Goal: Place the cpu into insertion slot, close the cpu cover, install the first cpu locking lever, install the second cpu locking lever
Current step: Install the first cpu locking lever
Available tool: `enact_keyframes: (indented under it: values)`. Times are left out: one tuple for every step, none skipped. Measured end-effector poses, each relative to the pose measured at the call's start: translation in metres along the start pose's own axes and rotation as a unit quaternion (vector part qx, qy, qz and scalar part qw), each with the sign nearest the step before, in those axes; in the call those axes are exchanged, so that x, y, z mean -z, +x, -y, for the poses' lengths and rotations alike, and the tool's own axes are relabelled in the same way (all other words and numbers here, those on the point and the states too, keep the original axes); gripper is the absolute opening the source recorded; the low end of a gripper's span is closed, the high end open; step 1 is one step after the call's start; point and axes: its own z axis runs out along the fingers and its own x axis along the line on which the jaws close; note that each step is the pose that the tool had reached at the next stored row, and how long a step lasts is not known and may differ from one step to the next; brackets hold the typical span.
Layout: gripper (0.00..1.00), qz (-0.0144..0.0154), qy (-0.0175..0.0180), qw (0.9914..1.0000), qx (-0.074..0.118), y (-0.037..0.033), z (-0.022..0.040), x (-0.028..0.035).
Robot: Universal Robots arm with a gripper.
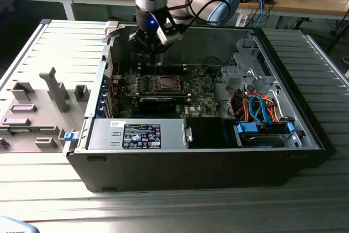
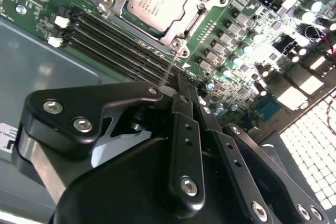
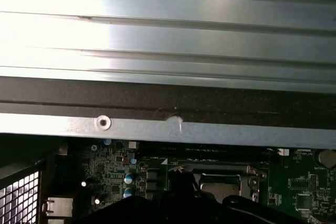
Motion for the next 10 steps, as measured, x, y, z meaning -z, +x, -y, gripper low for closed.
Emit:
enact_keyframes:
  values:
    - [0.11,-0.0001,-0.0002,1.0,0.0,-0.0006,0.0,0.0]
    - [0.11,-0.0001,-0.0003,1.0,0.0,-0.001,0.0,0.0]
    - [0.11,-0.0002,-0.0004,1.0,0.0,-0.0013,0.0001,-0.0001]
    - [0.11,-0.0002,-0.0004,1.0,0.0,-0.0013,0.0001,-0.0001]
    - [0.11,-0.0003,-0.0004,1.0,0.0,-0.0013,0.0001,-0.0001]
    - [0.11,-0.0003,-0.0004,1.0,0.0,-0.0013,0.0,-0.0001]
    - [0.11,-0.0003,-0.0004,1.0,0.0,-0.0013,0.0001,-0.0001]
    - [0.11,-0.0004,-0.0003,1.0,0.0,-0.0013,0.0,-0.0002]
    - [0.11,-0.0003,-0.0004,1.0,0.0,-0.0014,0.0,-0.0004]
    - [0.11,-0.0003,-0.0004,1.0,0.0,-0.0014,0.0,-0.0007]
